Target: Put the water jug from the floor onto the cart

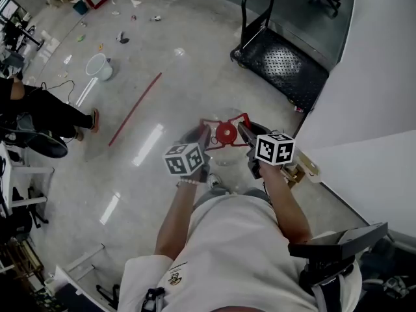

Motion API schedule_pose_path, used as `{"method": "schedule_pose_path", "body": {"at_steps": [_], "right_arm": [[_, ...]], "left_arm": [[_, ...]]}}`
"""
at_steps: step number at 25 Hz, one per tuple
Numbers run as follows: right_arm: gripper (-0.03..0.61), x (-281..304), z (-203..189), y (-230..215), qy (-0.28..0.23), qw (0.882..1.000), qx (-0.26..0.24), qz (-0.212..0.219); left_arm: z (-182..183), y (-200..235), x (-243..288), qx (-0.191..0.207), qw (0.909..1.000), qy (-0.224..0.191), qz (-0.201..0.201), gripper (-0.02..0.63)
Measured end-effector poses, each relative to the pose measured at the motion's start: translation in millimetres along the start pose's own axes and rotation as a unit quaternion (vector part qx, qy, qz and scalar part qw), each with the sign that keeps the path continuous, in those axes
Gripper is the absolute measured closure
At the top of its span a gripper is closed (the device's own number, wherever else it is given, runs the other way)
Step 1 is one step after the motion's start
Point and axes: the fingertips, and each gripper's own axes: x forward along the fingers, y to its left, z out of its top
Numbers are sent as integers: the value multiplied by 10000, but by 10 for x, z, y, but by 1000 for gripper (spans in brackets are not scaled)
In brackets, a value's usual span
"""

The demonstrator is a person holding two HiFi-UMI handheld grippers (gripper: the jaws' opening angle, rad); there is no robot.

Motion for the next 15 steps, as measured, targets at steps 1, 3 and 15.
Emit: {"method": "schedule_pose_path", "body": {"at_steps": [1, 3, 15], "right_arm": [[509, 24, -2, -5, -22, 10000, 30, -51], [508, 56, -3, -39, -74, 9998, 86, -158], [509, 188, 303, -441, -404, 9967, 221, -667]], "left_arm": [[13, 24, 20, 22, 10000, 35, -42, 550], [30, 51, 74, 99, 9998, 107, -122, 550], [304, 13, 676, 419, 9974, 402, -435, 551]]}}
